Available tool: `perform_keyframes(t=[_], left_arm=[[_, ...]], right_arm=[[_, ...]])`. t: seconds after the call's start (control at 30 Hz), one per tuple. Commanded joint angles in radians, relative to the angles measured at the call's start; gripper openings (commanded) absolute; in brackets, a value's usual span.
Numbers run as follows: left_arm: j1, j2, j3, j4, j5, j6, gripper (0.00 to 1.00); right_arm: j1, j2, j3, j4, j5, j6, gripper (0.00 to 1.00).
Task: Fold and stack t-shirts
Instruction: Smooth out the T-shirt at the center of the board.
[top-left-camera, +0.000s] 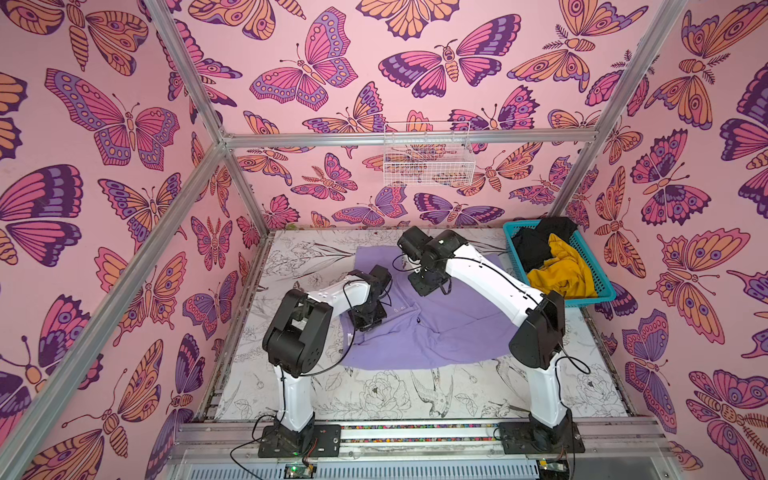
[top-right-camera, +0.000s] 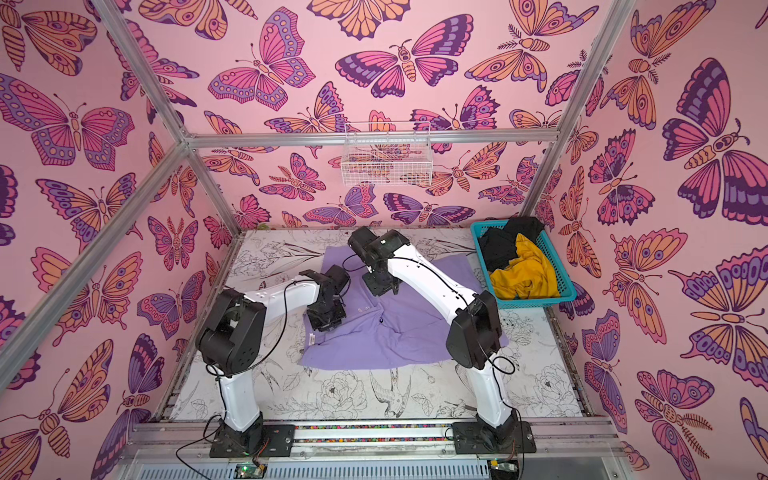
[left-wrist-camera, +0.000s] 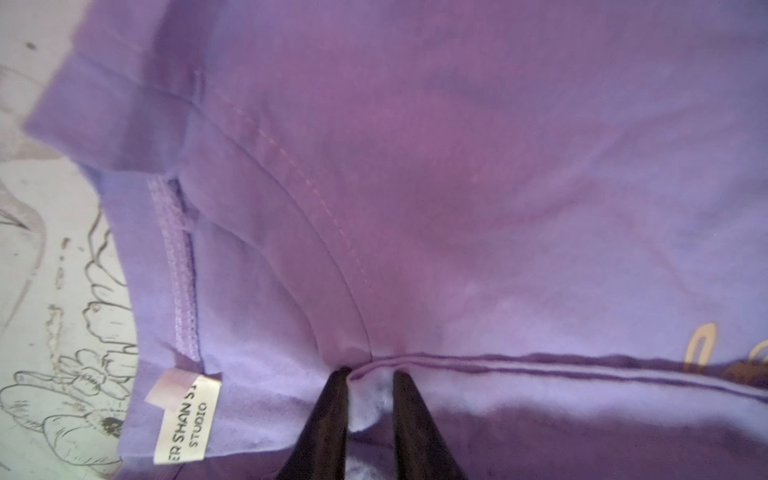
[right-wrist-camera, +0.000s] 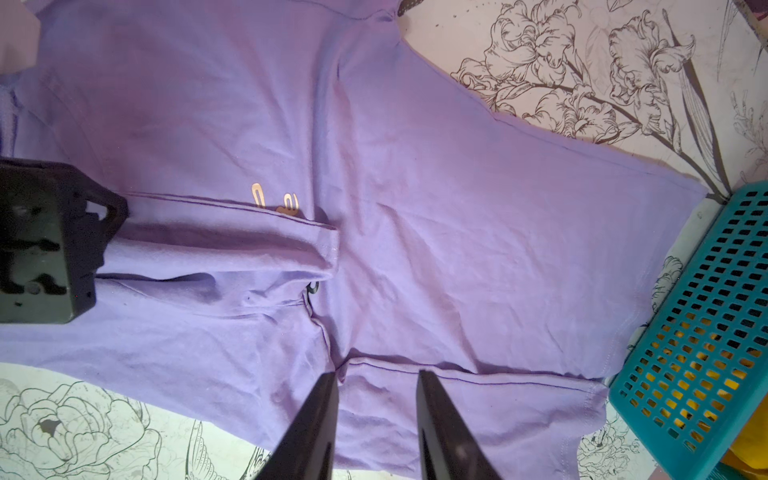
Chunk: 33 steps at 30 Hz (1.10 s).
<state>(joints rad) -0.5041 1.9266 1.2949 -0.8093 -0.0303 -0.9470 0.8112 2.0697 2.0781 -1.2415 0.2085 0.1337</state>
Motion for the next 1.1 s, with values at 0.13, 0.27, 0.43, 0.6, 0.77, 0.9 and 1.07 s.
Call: perform_keyframes(t=[0.13,0.27,0.43,0.6,0.77,0.9,1.07], left_arm=[[0.001,0.004,0.028,-0.048,-0.048,0.012,0.14],[0.001,-0.001,0.037,-0.062,-0.066,0.016,0.1],[0.001,-0.002,0.061,-0.084,-0.095,0.021,0.01],[0.001,-0.005,0.098,-0.112,-0.147,0.033,0.01],[0.002,0.026,0.147,-0.119,-0.177,0.062,0.01],[0.003,0.066,0.185,-0.116,-0.185,0.076,0.01],[0.003,0.128,0.254,-0.114,-0.2,0.104,0.01]], right_arm=[[-0.007,0.029,0.007,-0.026,-0.019,0.009,0.32],[-0.007,0.032,0.007,-0.024,-0.022,0.008,0.31],[-0.007,0.033,0.004,-0.024,-0.017,0.009,0.3],[-0.007,0.033,0.0,-0.022,-0.014,0.012,0.29],[-0.007,0.032,-0.004,-0.021,-0.021,0.014,0.28],[-0.006,0.021,-0.02,-0.016,-0.019,0.014,0.28],[-0.007,0.014,-0.042,-0.011,-0.018,0.015,0.28]])
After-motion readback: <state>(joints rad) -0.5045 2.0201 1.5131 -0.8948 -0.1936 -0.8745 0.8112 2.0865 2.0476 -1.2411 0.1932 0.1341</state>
